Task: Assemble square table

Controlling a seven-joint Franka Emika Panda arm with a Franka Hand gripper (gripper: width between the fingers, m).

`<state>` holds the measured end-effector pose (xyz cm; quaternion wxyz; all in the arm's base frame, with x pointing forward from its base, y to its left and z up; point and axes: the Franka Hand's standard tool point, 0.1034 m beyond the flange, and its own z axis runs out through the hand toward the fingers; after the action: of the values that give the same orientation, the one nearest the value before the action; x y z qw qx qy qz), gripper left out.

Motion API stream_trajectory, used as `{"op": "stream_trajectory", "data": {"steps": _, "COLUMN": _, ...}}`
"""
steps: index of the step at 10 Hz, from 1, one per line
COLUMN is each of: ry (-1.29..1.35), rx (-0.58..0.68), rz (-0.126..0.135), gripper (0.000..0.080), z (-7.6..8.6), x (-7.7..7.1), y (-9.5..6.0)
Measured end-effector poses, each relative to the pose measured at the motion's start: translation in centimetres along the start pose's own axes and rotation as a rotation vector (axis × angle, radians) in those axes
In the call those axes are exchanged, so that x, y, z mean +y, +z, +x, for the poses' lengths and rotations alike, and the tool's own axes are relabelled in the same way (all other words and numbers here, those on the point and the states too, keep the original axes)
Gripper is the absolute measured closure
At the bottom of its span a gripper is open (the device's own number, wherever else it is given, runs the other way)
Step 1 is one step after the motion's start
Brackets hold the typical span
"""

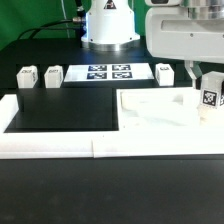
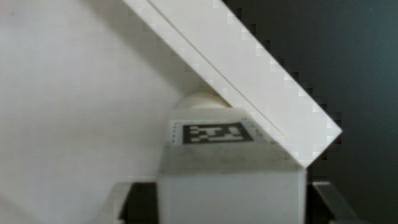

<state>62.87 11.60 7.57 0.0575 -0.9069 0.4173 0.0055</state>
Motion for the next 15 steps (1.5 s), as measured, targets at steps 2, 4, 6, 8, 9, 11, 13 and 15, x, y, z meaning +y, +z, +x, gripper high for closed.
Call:
{"op": "stream_trajectory", "data": {"steps": 2, "ry": 0.187, "rx": 0.0, "rz": 0.0, "gripper": 0.0508, "z": -0.03, "x": 0.0, "y": 0.03}}
{"op": "stream_trajectory", "data": {"steps": 4, "ry": 0.506, "rx": -0.007, "rz": 0.009, "gripper": 0.0508, "z": -0.26, "x": -0.12, "y": 0.12}}
{"op": "stream_trajectory", "data": {"steps": 6, "ry": 0.851, "rx": -0.033, "rz": 0.065, "gripper": 0.0507, "z": -0.26, "x": -0.35, "y": 0.17}}
{"op": "stream_trajectory", "data": {"steps": 8, "ry": 0.869, "rx": -0.043, "rz": 0.072, "gripper": 0.0501, "z": -0.26, "x": -0.35, "y": 0.2}}
{"op": "stream_trajectory", "data": {"steps": 9, "ry": 0.818, "rx": -0.04, "rz": 0.071, "gripper": 0.0501, "z": -0.29, "x": -0.32, "y": 0.28}}
{"op": "stream_trajectory", "data": {"steps": 11, "ry": 0.528, "rx": -0.026, "rz": 0.065, "gripper": 0.019, "z": -0.51, "x": -0.39, "y": 0.55}}
{"op": "stream_trajectory", "data": {"steps": 13, "ry": 0.358, "rx": -0.024, "rz": 0.052, "gripper": 0.0158, "z": -0.54, "x": -0.62, "y": 0.49}}
{"op": "stream_trajectory", "data": {"steps": 15, "ry": 0.181, "rx": -0.017, "rz": 0.051, "gripper": 0.0151, "z": -0.48, "x": -0.55, "y": 0.53}}
